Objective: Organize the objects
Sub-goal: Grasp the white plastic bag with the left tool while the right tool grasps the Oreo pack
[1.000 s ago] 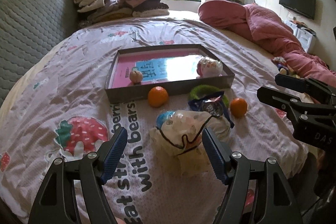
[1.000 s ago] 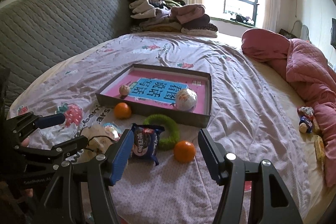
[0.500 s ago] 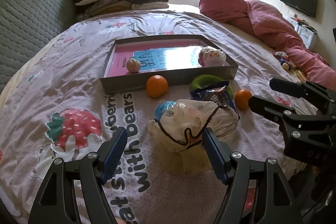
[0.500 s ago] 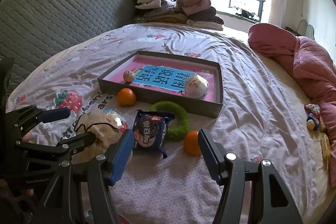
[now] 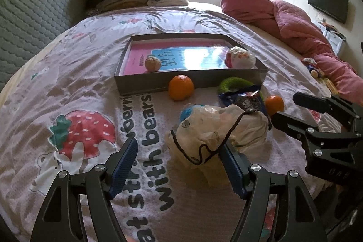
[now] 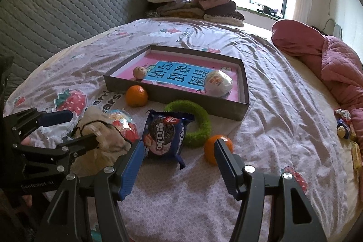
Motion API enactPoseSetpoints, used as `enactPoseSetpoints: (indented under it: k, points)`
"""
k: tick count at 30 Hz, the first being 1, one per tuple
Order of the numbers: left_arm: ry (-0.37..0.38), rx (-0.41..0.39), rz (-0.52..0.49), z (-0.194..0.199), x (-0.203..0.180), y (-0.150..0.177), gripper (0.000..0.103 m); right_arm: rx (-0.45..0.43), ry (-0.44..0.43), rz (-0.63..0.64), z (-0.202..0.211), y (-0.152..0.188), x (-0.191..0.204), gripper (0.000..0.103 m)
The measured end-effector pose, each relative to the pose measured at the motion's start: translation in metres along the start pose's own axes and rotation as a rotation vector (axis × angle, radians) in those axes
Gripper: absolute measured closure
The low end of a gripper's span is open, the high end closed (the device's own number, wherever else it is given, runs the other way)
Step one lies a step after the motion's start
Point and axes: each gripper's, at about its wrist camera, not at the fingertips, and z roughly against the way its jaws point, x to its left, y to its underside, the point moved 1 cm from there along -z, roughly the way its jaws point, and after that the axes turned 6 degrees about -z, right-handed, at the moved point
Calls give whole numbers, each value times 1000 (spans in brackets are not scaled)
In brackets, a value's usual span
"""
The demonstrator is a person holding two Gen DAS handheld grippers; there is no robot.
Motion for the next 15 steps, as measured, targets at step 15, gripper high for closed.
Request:
enactPoseSetpoints:
  k: [15]
  points:
    - [0,15,26,-13,16,7,28,42,9,-37,-30,1,7,40]
